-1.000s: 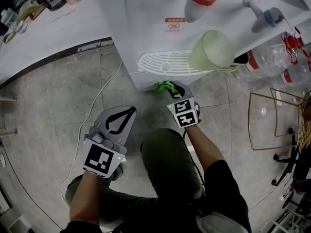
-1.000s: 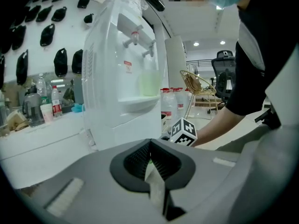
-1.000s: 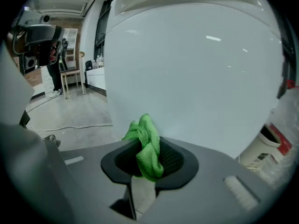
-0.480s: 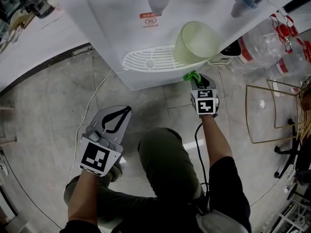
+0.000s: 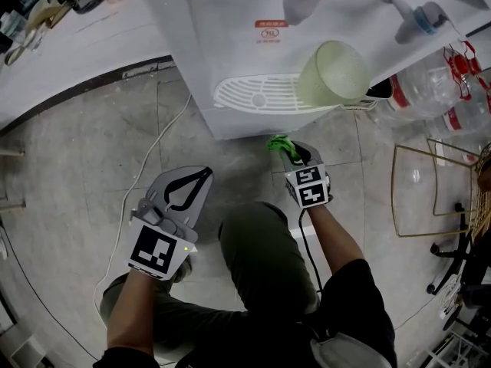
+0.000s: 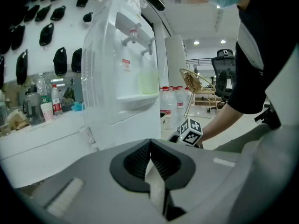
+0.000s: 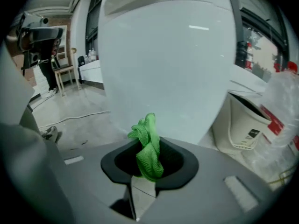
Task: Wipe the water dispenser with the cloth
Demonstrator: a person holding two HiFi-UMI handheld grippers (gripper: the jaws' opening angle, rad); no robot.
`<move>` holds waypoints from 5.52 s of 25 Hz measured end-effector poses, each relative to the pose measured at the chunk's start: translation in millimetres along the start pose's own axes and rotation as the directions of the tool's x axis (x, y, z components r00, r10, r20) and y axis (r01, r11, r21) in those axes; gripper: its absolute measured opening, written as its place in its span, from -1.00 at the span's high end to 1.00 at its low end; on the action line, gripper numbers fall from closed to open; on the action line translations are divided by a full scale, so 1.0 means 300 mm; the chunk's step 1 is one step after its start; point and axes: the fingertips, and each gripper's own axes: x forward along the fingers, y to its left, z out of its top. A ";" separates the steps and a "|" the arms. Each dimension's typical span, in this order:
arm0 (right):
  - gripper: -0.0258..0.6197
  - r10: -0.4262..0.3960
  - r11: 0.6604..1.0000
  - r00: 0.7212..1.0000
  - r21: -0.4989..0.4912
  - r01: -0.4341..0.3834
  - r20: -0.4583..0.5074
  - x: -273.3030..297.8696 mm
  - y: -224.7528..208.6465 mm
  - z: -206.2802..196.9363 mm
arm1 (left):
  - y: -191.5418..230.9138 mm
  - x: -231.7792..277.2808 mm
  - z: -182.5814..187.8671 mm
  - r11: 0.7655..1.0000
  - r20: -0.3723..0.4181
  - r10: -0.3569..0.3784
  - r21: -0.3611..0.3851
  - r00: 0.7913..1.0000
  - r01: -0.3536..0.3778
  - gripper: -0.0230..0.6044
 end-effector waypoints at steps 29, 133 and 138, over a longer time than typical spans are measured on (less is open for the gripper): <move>0.63 -0.043 0.999 0.996 0.009 0.044 -0.080 0.255 0.031 -0.026 | -0.012 -0.033 -0.031 1.000 -0.013 -0.009 0.011 1.000 0.009 0.92; 0.63 0.185 0.982 0.830 -0.123 -0.141 0.526 -2.093 0.379 1.670 | -0.077 -1.161 1.567 0.944 0.204 0.330 -0.067 0.922 -0.323 0.92; 0.63 0.165 0.986 0.840 -0.094 -0.136 0.518 -2.123 0.341 1.617 | -0.119 -1.160 1.586 0.943 0.215 0.333 -0.068 0.918 -0.326 0.92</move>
